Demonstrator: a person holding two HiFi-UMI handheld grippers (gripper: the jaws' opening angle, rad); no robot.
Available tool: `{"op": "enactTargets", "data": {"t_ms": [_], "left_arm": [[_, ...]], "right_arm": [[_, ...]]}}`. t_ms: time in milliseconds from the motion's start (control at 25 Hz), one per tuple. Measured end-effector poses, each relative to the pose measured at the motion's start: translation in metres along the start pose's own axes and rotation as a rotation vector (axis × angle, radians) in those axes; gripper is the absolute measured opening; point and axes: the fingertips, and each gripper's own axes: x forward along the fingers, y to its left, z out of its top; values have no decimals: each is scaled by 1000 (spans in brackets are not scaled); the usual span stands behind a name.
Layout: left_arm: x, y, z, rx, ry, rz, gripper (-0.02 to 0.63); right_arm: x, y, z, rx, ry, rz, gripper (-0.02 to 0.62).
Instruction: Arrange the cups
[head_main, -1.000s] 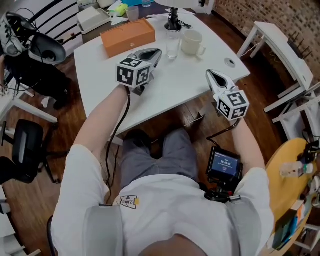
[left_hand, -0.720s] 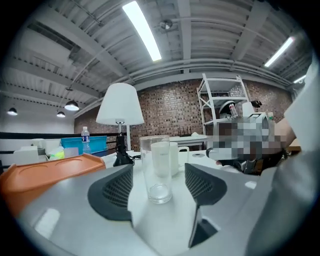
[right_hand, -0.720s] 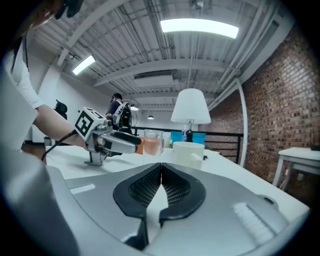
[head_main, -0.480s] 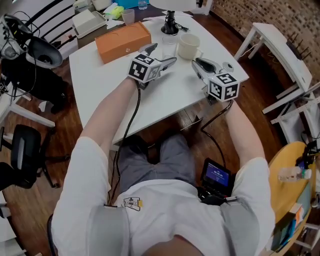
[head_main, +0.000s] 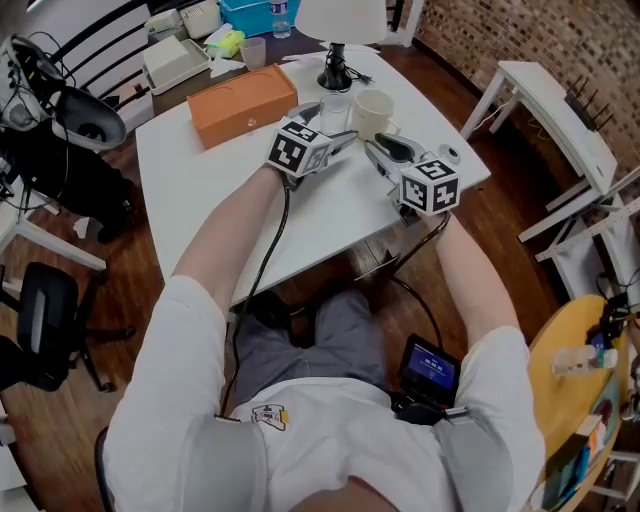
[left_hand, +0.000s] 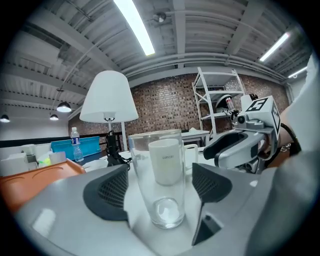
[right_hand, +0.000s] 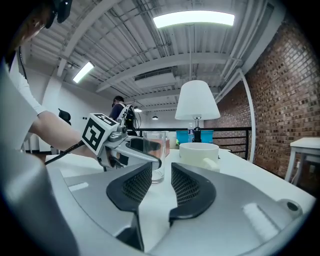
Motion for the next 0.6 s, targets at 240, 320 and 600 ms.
{"op": "enactTargets", "data": {"t_ms": [240, 320, 600], "left_arm": [[2, 3, 2, -31, -4, 40, 290], [2, 3, 2, -40, -6, 39, 287], [-13, 6, -2, -34, 16, 65, 285]], "right_arm": [[4, 0, 1, 46, -8, 18, 118], [5, -1, 0, 64, -9, 20, 117], [10, -2, -4, 44, 30, -6, 58]]}}
